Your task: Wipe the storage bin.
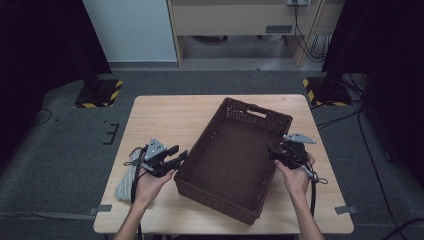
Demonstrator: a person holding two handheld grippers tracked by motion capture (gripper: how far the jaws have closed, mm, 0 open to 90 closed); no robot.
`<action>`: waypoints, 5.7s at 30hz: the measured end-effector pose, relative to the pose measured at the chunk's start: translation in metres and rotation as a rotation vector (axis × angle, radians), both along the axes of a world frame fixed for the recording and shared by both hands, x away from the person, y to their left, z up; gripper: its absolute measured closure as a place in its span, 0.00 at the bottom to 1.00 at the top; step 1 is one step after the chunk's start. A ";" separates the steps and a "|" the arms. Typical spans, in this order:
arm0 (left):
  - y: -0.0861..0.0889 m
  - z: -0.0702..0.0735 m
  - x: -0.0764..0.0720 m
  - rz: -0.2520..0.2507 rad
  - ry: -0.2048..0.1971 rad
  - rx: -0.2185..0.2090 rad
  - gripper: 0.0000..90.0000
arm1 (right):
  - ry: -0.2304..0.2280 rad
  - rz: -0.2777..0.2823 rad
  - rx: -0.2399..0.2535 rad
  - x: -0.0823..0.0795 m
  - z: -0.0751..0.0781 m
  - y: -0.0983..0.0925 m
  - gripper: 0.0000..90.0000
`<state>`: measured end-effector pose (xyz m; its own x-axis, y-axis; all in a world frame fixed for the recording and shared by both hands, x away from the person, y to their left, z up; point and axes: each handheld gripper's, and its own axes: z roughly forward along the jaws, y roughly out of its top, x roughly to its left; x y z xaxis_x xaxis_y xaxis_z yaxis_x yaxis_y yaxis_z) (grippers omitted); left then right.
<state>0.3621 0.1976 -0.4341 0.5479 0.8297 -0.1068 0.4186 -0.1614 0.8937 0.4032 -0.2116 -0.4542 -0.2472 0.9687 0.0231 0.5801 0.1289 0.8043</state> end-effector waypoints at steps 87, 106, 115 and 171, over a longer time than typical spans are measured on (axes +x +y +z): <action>-0.047 -0.026 -0.026 0.026 0.071 -0.001 0.70 | -0.053 0.125 0.074 0.009 0.009 0.000 0.49; -0.044 -0.023 -0.026 -0.007 0.045 0.023 0.59 | 0.009 0.135 0.023 0.013 -0.003 0.016 0.46; -0.036 -0.008 -0.025 0.006 0.000 -0.020 0.49 | -0.004 0.105 0.005 0.009 -0.006 0.017 0.57; 0.113 -0.069 0.006 0.330 0.222 0.175 0.74 | -0.036 0.166 0.079 0.005 0.004 0.004 0.45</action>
<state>0.3681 0.3104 -0.5035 0.2300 0.9726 -0.0344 0.6524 -0.1279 0.7470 0.4079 -0.2077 -0.4505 -0.4055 0.9101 0.0853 0.5265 0.1563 0.8357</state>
